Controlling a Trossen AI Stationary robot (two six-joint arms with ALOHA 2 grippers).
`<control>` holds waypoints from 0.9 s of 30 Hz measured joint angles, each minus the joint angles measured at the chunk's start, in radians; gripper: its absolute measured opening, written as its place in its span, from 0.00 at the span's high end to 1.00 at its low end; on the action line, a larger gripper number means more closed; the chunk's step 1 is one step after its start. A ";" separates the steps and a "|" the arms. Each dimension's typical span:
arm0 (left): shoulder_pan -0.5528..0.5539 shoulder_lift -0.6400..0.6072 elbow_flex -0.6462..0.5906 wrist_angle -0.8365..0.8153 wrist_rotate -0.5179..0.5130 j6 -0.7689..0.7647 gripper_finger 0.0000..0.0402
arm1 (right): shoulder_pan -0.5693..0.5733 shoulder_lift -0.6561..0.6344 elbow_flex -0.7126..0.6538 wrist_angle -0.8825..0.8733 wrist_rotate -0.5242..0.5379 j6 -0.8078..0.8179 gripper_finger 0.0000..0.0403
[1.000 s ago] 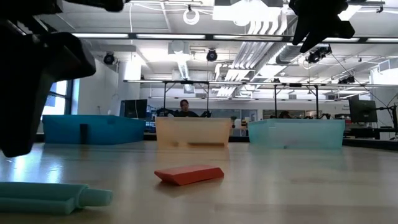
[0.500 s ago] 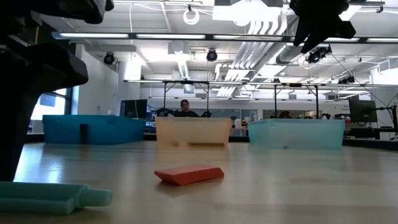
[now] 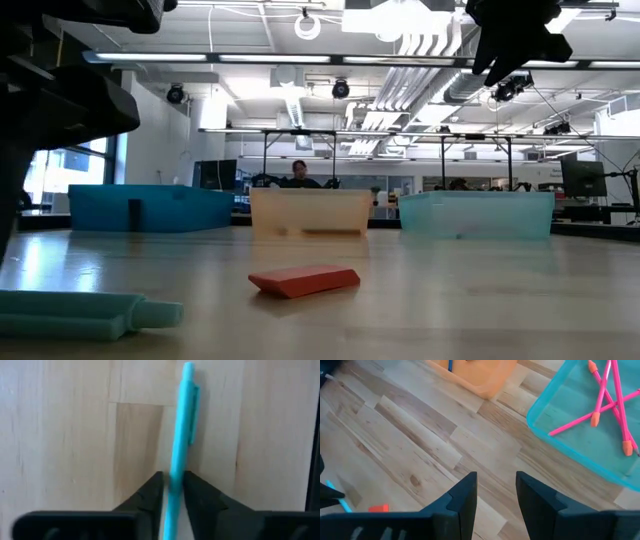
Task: Sort crayons/erasers/pens/pencils in bins
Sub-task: Put the blue pen into the pink bin
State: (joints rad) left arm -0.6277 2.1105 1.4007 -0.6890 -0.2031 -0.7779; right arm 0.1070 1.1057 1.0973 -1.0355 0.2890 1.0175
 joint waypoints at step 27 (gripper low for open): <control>0.042 -0.067 -0.011 0.088 -0.060 0.112 1.00 | 0.287 -0.145 0.000 0.137 -0.111 -0.162 0.68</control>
State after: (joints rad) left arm -0.5855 2.0436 1.3895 -0.6009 -0.2632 -0.6662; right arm 0.3939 0.9611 1.0973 -0.8990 0.1777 0.8551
